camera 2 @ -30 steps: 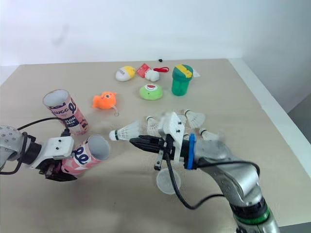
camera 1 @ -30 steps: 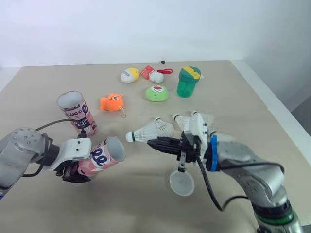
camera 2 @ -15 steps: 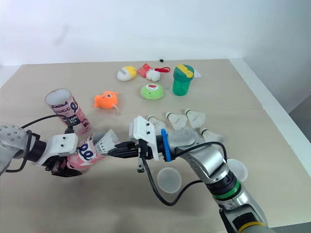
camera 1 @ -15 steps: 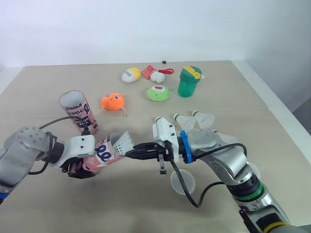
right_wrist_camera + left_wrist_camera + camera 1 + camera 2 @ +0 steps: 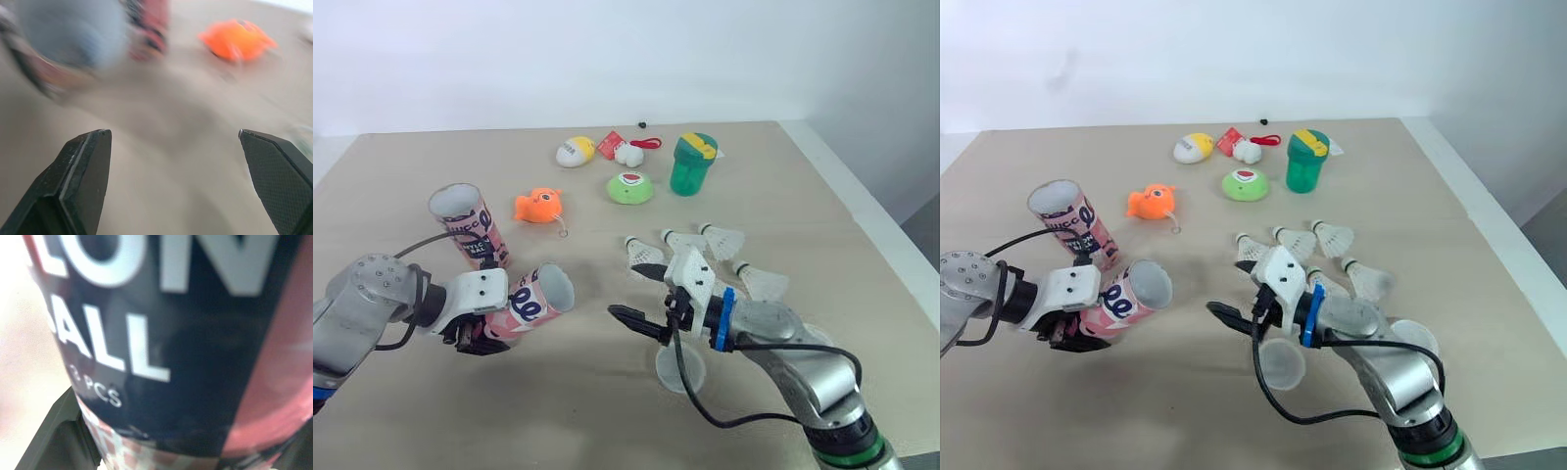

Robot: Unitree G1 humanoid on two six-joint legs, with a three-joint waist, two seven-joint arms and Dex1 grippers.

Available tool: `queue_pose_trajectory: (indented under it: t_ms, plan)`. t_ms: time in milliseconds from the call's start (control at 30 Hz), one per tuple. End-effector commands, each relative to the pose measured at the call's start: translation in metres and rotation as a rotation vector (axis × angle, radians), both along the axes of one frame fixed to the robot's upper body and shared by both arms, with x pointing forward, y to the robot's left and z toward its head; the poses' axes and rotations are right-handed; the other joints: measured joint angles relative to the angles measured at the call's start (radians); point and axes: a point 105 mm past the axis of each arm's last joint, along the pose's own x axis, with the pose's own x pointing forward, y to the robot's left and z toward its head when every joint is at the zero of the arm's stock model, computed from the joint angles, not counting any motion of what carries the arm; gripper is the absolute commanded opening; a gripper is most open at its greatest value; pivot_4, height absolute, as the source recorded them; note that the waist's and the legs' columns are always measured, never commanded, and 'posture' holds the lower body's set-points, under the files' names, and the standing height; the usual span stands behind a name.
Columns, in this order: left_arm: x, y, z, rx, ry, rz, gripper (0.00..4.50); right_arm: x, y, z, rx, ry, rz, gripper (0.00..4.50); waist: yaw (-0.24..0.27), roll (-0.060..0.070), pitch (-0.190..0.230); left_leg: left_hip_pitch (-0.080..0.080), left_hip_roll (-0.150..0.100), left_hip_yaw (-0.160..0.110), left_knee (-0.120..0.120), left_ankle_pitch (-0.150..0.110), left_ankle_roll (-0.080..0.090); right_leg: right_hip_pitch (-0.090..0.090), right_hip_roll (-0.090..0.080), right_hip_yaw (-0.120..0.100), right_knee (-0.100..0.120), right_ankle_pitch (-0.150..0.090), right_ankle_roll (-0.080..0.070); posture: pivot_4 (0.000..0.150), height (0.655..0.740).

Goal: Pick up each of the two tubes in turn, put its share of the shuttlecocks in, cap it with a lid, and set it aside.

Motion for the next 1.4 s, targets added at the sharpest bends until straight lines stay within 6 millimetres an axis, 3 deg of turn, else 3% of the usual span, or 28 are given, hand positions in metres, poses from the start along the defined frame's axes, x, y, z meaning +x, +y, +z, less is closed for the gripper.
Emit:
queue_pose_trajectory:
  t_ms: [33, 300, 600, 700, 767, 800, 933, 967, 1033, 1200, 1400]
  plan:
    - [-0.003, -0.001, -0.004, 0.011, 0.019, -0.017, 3.52, 0.014, 0.001, 0.004, 0.021, -0.041, -0.115, 4.48, 0.0, 0.0, 0.0, 0.0, 0.0, 0.0, 0.0, 0.0, 0.0, 0.0, 0.001, 0.001, 0.0, 0.0, 0.001, 0.15, 0.74]
    - [-0.001, -0.004, -0.002, 0.004, 0.018, -0.037, 3.52, 0.049, 0.006, -0.011, 0.068, 0.006, -0.266, 4.48, 0.0, 0.0, 0.0, 0.0, 0.0, 0.001, 0.0, 0.001, 0.001, 0.0, 0.001, 0.003, 0.0, 0.001, -0.001, 0.15, 0.74]
    - [-0.001, -0.006, -0.001, -0.003, 0.015, -0.032, 3.52, 0.07, 0.026, -0.023, 0.087, 0.036, -0.289, 4.48, 0.0, 0.0, 0.0, 0.0, 0.0, 0.002, -0.001, 0.001, 0.001, -0.001, 0.001, 0.004, 0.0, 0.002, -0.003, 0.15, 0.74]
    - [-0.002, -0.006, -0.001, -0.003, 0.014, -0.03, 3.52, 0.074, 0.026, -0.025, 0.088, 0.036, -0.306, 3.67, 0.0, 0.0, 0.0, 0.0, 0.0, 0.002, -0.001, 0.001, 0.001, -0.001, 0.001, 0.004, 0.0, 0.002, -0.003, 0.15, 0.74]
    - [-0.002, -0.006, -0.001, -0.004, 0.014, -0.029, 3.52, 0.076, 0.024, -0.026, 0.091, 0.037, -0.32, 2.52, 0.0, 0.0, 0.0, 0.0, 0.0, 0.002, -0.001, 0.001, 0.001, -0.001, 0.001, 0.004, 0.0, 0.002, -0.003, 0.15, 0.74]
    - [-0.002, -0.006, -0.001, -0.005, 0.014, -0.029, 3.52, 0.076, 0.022, -0.027, 0.093, 0.037, -0.324, 2.2, 0.0, 0.0, 0.0, 0.0, 0.0, 0.002, -0.001, 0.001, 0.001, -0.001, 0.001, 0.004, 0.0, 0.002, -0.003, 0.15, 0.74]
    - [-0.003, -0.006, -0.001, -0.007, 0.017, -0.03, 3.52, 0.077, 0.021, -0.028, 0.102, 0.039, -0.323, 0.15, 0.0, 0.0, 0.0, 0.0, 0.0, 0.002, -0.001, 0.001, 0.001, -0.001, 0.001, 0.004, 0.0, 0.002, -0.003, 0.15, 0.74]
    - [-0.003, -0.007, -0.001, -0.008, 0.017, -0.03, 3.52, 0.077, 0.021, -0.028, 0.104, 0.039, -0.323, 0.02, 0.0, 0.0, 0.0, 0.0, 0.0, 0.002, -0.001, 0.001, 0.001, -0.001, 0.001, 0.004, 0.0, 0.002, -0.003, 0.15, 0.74]
    - [-0.003, -0.007, -0.001, -0.009, 0.016, -0.029, 3.52, 0.07, 0.027, -0.019, 0.14, 0.024, -0.263, 0.02, -0.001, 0.0, 0.0, 0.0, 0.0, 0.002, -0.001, 0.001, 0.001, -0.001, 0.001, 0.004, 0.0, 0.002, -0.003, 0.15, 0.74]
    - [-0.003, -0.008, -0.002, -0.021, 0.026, -0.019, 3.52, 0.028, 0.046, 0.021, 0.192, -0.066, 0.103, 0.02, 0.0, 0.001, 0.001, -0.001, 0.0, 0.002, -0.001, 0.0, 0.001, -0.001, 0.001, 0.004, 0.0, 0.002, -0.003, 0.15, 0.74]
    - [-0.002, -0.007, -0.002, -0.017, 0.026, -0.013, 3.52, -0.016, 0.038, 0.052, 0.103, -0.101, 0.458, 0.02, 0.0, 0.001, 0.001, -0.001, -0.001, 0.001, -0.001, 0.0, 0.001, 0.0, 0.001, 0.005, -0.001, 0.001, -0.001, 0.15, 0.74]
